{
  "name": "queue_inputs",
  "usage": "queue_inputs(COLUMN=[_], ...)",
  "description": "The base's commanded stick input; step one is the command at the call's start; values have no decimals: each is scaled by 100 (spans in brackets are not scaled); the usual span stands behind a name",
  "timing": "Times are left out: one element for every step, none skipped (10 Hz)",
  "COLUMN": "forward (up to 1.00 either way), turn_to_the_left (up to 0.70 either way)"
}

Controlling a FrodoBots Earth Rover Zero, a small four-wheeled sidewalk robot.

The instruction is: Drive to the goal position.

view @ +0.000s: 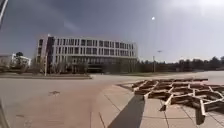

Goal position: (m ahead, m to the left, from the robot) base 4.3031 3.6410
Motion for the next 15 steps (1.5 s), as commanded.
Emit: queue_inputs(forward=[4,5,5,4,4,4,5,5,4,5,5,4,5,5,5], turn_to_the_left=[0,0,0,0,0,0,0,0,0,0,0,0,0,0,0])
